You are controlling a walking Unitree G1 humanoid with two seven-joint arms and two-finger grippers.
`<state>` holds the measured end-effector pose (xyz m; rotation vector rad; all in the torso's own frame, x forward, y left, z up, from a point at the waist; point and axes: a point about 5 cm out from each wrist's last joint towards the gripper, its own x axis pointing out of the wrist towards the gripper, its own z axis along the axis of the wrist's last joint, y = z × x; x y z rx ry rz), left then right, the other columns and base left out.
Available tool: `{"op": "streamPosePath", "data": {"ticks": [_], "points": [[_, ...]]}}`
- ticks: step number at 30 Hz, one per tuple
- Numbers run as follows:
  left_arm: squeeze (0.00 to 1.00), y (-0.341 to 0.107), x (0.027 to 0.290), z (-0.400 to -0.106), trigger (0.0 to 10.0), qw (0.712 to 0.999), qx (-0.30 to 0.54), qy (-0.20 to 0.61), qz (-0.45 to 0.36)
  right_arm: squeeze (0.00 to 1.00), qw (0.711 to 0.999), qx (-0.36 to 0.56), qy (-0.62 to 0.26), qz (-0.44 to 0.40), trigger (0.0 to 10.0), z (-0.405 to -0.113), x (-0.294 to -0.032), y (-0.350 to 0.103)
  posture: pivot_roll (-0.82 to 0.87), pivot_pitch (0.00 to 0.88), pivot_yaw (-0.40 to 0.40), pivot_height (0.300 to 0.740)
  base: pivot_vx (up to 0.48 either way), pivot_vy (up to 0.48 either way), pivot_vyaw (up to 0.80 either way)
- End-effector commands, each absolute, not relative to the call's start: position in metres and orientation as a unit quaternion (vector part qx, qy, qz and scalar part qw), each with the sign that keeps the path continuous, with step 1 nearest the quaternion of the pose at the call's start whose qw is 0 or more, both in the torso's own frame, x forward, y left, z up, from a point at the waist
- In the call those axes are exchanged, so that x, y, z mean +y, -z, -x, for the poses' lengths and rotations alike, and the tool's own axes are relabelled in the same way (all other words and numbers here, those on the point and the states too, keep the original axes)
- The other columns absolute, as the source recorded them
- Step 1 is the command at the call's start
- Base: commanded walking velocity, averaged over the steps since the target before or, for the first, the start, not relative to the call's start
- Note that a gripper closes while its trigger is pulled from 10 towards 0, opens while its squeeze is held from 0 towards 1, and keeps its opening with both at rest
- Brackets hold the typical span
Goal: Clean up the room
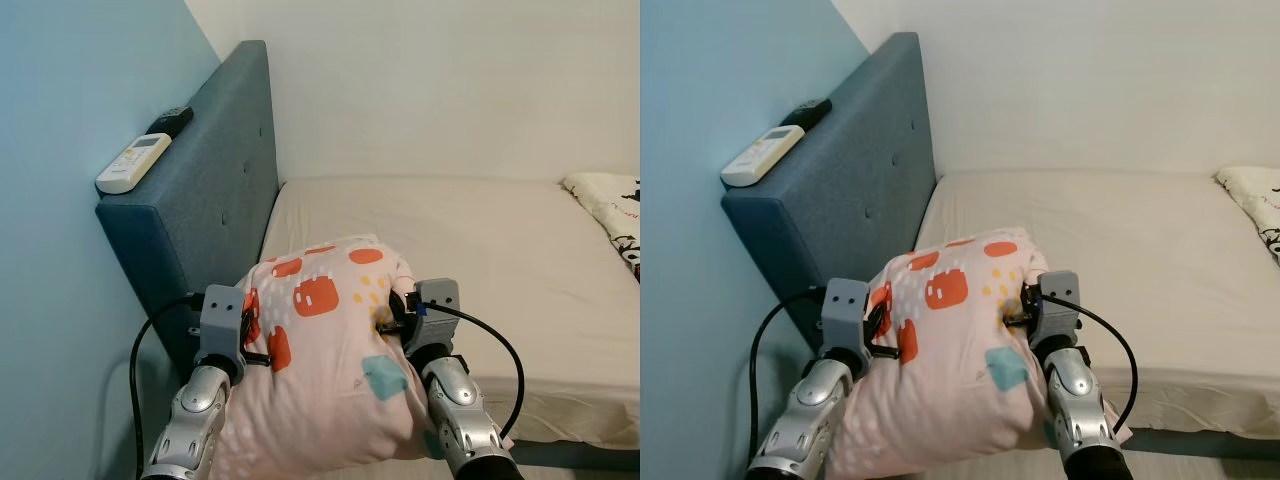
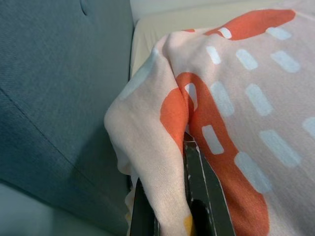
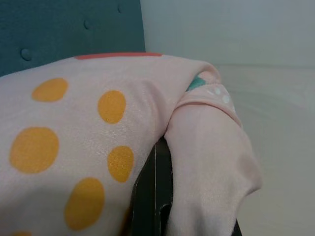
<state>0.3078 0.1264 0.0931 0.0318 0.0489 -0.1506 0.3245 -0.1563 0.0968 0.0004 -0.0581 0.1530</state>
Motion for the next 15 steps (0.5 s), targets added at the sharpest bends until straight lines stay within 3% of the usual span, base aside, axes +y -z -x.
{"op": "streamPosePath", "data": {"ticks": [1, 15], "points": [[0.0, -0.104, 0.12, -0.31, 10.0, 0.996, 0.003, 0.088, -0.028, 0.0, 0.996, -0.049, -0.075, -0.003, 10.0, -0.325, -0.155, -0.104, 0.0, 0.092, 0.019, 0.74, 0.0, 0.0, 0.0], [0.0, -0.108, 0.12, -0.309, 10.0, 0.996, -0.017, 0.079, -0.024, 0.0, 0.993, -0.097, -0.067, 0.004, 10.0, -0.329, -0.161, -0.122, -0.01, 0.092, 0.008, 0.74, 0.0, 0.0, 0.0]]}}
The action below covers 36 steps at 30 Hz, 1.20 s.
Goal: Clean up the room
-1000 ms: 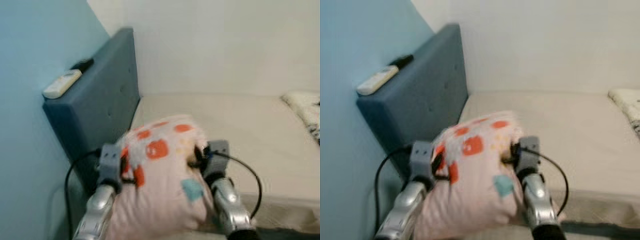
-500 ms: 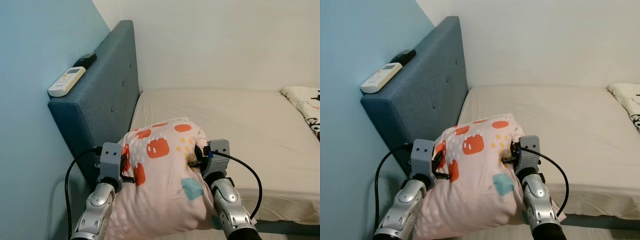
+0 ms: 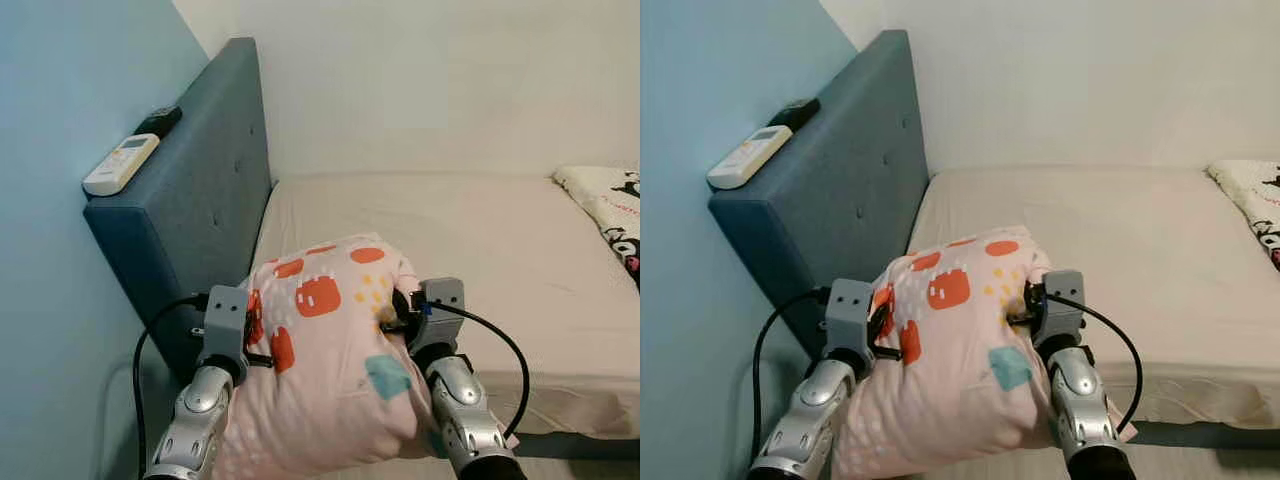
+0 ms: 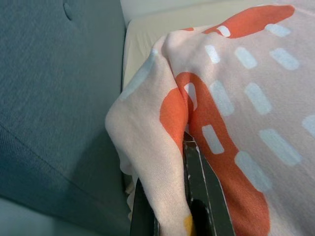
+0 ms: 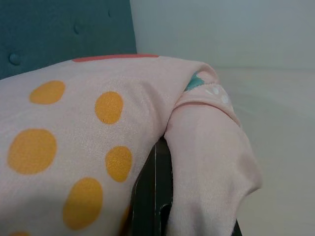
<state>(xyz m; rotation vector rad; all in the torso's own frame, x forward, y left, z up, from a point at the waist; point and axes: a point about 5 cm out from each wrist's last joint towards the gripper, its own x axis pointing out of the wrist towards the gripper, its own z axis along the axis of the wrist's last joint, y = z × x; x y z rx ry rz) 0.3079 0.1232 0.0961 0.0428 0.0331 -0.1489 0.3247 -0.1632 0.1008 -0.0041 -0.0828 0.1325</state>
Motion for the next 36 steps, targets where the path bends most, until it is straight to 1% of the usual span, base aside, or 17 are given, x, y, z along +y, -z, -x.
{"op": "streamPosePath", "data": {"ticks": [1, 10, 36], "points": [[0.0, -0.1082, 0.12, -0.3088, 10.0, 0.996, -0.017, 0.079, -0.024, 0.0, 0.993, -0.097, -0.067, 0.004, 10.0, -0.3288, -0.1608, -0.1221, -0.01, 0.092, 0.008, 0.74, 0.0, 0.0, 0.0], [0.0, -0.1123, 0.1188, -0.3098, 10.0, 0.996, -0.027, 0.079, -0.018, 0.0, 0.992, -0.107, -0.07, 0.007, 10.0, -0.3322, -0.162, -0.1277, -0.01, 0.093, 0.005, 0.74, 0.0, 0.0, 0.0], [0.0, -0.1141, 0.1198, -0.3101, 10.0, 0.996, -0.031, 0.078, -0.005, 0.0, 0.991, -0.104, -0.079, 0.009, 10.0, -0.3333, -0.1595, -0.1267, -0.01, 0.085, -0.003, 0.74, 0.327, 0.0, 0.0]]}}
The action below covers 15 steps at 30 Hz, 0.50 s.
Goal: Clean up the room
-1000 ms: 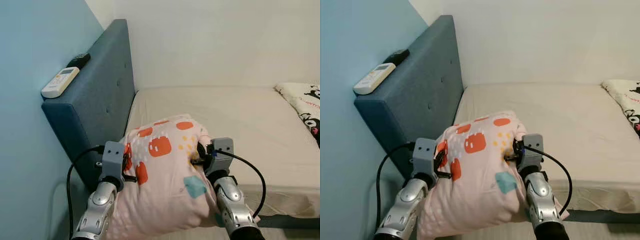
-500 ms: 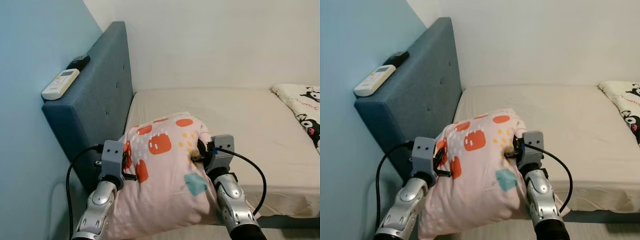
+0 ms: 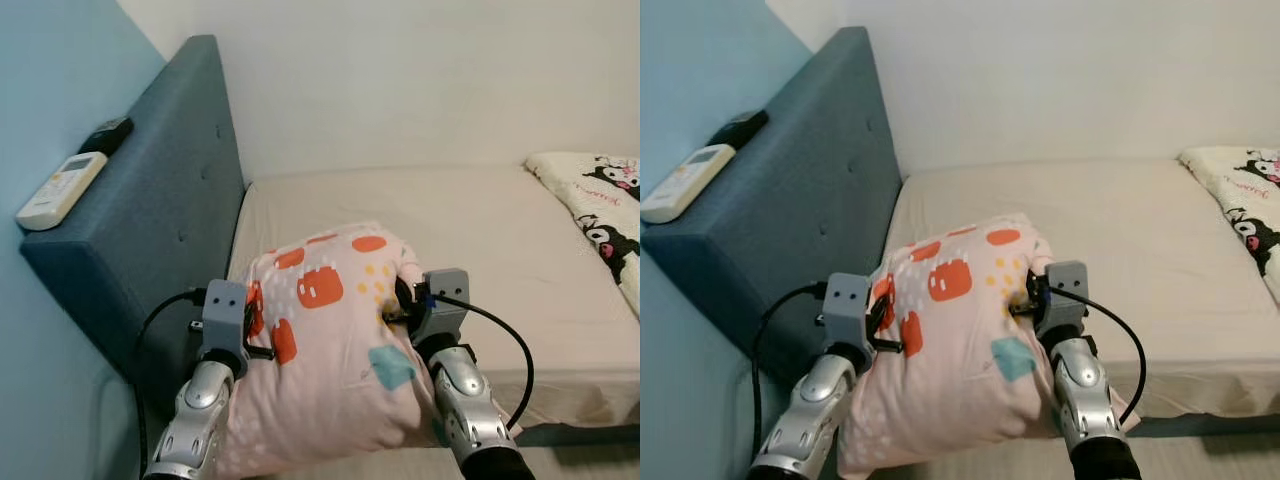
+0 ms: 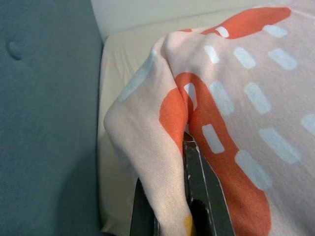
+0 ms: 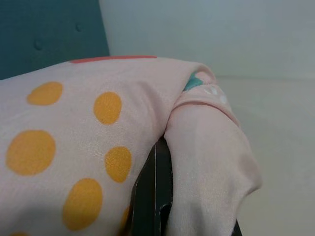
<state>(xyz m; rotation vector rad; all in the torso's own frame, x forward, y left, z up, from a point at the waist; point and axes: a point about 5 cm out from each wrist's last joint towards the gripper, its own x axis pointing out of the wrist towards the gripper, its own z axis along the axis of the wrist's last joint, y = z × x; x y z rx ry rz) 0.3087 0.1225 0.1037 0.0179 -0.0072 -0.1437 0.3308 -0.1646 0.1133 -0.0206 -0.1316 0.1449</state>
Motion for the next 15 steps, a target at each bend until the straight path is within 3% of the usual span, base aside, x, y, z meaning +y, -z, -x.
{"op": "streamPosePath", "data": {"ticks": [1, 15], "points": [[0.0, -0.114, 0.1199, -0.31, 10.0, 0.996, -0.031, 0.078, -0.004, 0.0, 0.991, -0.104, -0.08, 0.01, 10.0, -0.3335, -0.1591, -0.1268, -0.01, 0.081, -0.004, 0.74, 0.352, 0.0, 0.0], [0.0, -0.1132, 0.1199, -0.3093, 10.0, 0.996, -0.031, 0.079, 0.0, 0.0, 0.991, -0.103, -0.083, 0.01, 10.0, -0.3333, -0.1584, -0.1264, -0.01, 0.077, -0.007, 0.74, 0.356, 0.0, 0.0]]}}
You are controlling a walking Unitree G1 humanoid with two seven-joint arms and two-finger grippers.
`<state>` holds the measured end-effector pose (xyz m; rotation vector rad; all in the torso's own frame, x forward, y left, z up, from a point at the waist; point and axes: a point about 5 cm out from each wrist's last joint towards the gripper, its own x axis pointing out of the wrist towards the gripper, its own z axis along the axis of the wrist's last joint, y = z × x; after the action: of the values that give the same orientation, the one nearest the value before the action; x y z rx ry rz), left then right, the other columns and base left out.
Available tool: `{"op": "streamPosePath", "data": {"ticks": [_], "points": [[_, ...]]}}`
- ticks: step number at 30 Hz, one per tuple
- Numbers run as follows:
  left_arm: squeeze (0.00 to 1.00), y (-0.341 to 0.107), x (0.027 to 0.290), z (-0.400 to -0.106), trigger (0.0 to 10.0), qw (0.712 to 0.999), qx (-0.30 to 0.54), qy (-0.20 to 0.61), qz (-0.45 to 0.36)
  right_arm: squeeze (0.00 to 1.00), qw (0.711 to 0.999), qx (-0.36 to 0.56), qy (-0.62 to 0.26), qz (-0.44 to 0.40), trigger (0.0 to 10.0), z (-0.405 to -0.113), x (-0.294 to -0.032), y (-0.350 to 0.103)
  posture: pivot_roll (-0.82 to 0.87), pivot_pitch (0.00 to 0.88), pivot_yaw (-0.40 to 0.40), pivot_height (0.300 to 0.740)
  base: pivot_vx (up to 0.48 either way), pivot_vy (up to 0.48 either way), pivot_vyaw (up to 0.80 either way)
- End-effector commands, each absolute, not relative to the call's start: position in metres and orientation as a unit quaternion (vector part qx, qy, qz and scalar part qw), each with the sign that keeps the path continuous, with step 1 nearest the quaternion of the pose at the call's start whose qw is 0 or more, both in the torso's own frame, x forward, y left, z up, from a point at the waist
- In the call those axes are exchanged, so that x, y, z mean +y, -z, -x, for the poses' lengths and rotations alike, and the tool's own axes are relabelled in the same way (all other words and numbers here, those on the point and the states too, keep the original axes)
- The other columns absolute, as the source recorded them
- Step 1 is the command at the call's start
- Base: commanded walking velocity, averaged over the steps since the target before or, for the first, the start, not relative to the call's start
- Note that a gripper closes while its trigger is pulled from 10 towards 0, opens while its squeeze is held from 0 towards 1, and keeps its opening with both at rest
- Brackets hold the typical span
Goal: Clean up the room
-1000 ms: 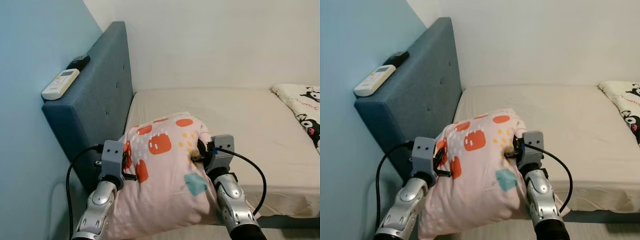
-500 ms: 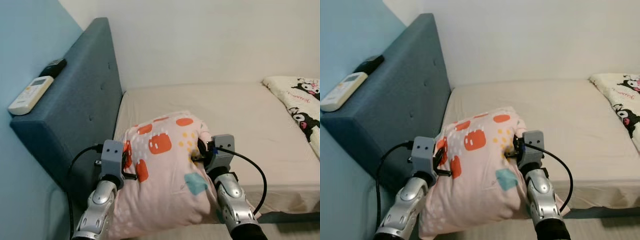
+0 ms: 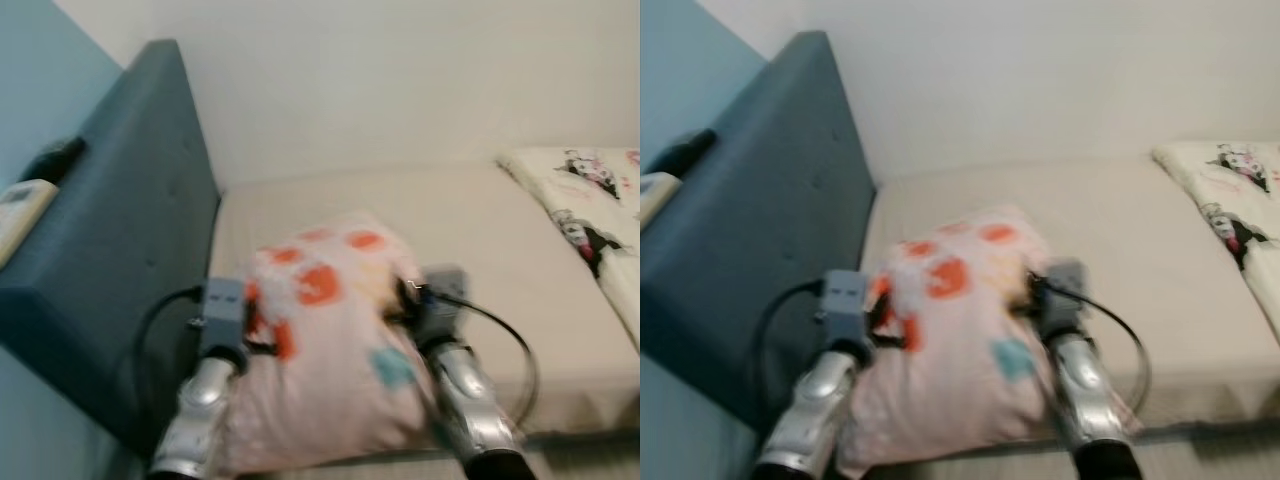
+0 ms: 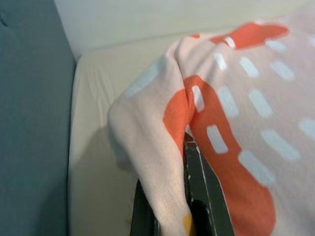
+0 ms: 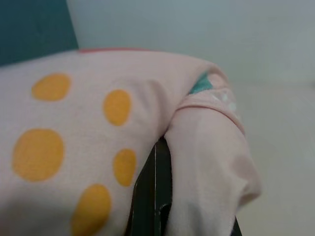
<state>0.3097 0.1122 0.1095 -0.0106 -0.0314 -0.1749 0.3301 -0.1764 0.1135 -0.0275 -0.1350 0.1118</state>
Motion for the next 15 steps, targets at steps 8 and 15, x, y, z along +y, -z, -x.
{"op": "streamPosePath", "data": {"ticks": [8, 15], "points": [[0.0, -0.113, 0.1205, -0.3091, 10.0, 0.996, -0.03, 0.079, -0.001, 0.0, 0.991, -0.103, -0.086, 0.009, 10.0, -0.3332, -0.1576, -0.1259, -0.01, 0.075, -0.009, 0.74, 0.355, 0.0, 0.0], [0.0, -0.1133, 0.1216, -0.3091, 10.0, 0.997, -0.031, 0.077, -0.001, 0.0, 0.991, -0.103, -0.086, 0.008, 10.0, -0.3332, -0.1573, -0.1256, -0.01, 0.078, -0.009, 0.74, 0.356, 0.0, 0.0]]}}
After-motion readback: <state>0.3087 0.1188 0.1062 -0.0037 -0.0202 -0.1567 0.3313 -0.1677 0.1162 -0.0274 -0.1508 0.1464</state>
